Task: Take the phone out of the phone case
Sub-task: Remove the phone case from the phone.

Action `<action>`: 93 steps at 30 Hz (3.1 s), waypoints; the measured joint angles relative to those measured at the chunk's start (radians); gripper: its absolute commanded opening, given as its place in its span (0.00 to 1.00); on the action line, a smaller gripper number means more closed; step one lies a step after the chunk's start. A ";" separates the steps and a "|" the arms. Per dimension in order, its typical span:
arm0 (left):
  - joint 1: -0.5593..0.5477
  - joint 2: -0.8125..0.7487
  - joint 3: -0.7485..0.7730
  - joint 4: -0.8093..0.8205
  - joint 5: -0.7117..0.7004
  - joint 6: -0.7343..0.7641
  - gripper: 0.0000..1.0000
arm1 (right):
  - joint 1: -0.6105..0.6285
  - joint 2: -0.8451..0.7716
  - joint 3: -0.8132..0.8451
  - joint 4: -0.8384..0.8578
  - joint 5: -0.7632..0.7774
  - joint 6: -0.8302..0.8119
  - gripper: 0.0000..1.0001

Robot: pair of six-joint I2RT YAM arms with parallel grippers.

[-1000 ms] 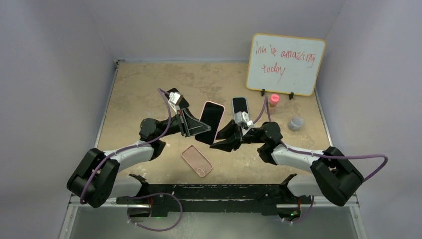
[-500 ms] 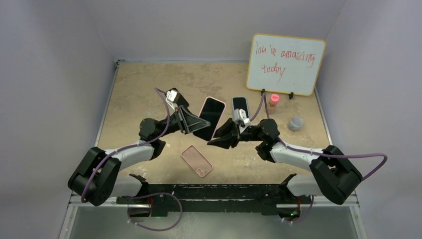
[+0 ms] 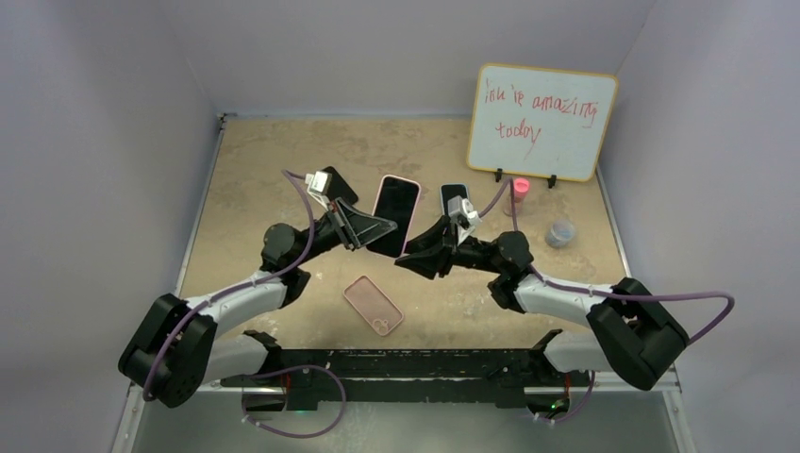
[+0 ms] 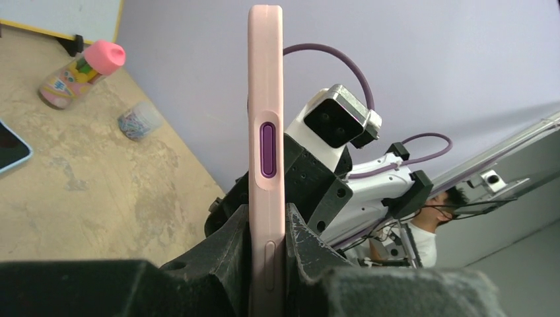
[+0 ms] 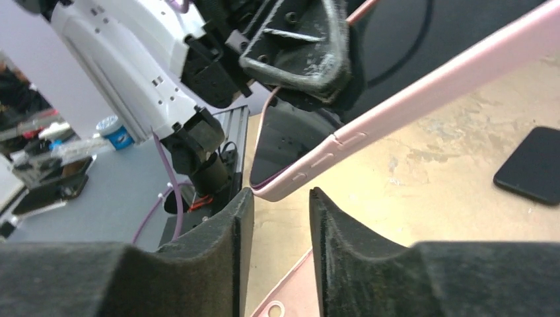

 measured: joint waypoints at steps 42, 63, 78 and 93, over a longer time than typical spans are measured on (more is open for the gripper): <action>0.057 -0.128 0.100 -0.344 0.174 0.396 0.00 | -0.008 -0.005 0.056 -0.172 -0.058 0.235 0.02; 0.056 -0.198 -0.129 -0.140 -0.269 0.142 0.00 | 0.061 -0.153 -0.089 -0.131 0.328 0.165 0.73; -0.040 -0.143 -0.132 0.034 -0.470 0.077 0.00 | 0.198 0.023 -0.106 0.134 0.508 0.214 0.60; -0.072 -0.132 -0.139 0.054 -0.536 0.063 0.00 | 0.203 0.122 -0.085 0.230 0.481 0.206 0.40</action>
